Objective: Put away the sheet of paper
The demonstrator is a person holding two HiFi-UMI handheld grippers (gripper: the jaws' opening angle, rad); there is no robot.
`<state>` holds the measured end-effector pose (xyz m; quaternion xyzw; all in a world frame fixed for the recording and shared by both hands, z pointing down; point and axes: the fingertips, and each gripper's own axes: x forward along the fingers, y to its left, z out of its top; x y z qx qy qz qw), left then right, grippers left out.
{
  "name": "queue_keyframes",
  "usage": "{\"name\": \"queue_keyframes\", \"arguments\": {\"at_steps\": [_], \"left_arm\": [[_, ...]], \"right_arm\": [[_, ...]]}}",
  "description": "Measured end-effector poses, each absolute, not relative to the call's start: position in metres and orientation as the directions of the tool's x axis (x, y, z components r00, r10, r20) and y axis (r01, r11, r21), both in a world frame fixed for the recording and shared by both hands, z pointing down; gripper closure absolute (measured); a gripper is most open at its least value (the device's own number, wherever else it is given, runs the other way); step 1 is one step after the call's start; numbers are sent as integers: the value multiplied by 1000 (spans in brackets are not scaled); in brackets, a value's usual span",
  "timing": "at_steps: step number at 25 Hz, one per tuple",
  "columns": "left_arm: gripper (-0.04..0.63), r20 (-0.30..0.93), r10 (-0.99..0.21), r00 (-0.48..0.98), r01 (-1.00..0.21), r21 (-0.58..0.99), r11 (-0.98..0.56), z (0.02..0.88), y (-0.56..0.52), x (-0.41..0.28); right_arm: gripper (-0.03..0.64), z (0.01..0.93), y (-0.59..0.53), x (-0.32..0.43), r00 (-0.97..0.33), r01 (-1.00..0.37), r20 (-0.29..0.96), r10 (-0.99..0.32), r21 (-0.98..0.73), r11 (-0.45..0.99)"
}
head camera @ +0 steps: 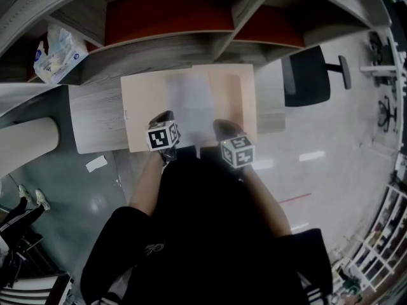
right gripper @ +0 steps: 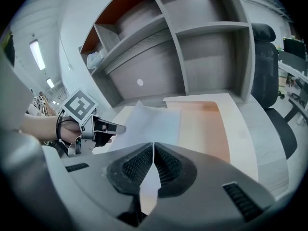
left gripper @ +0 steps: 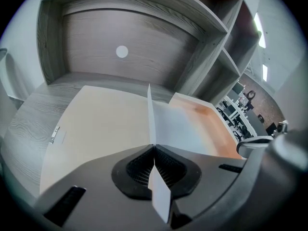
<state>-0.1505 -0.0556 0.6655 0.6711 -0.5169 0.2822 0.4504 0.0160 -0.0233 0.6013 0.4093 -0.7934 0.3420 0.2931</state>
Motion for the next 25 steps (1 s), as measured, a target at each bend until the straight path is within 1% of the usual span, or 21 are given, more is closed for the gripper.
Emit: {"name": "queue_keyframes", "arguments": {"at_steps": [13, 25], "left_arm": [[549, 854, -431, 291, -948, 317, -12, 668, -63, -147], [549, 847, -448, 286, -943, 333, 28, 663, -77, -145]], "right_arm": [[592, 598, -22, 34, -512, -847, 721, -468, -332, 415], [592, 598, -20, 47, -509, -851, 721, -469, -340, 401]]}}
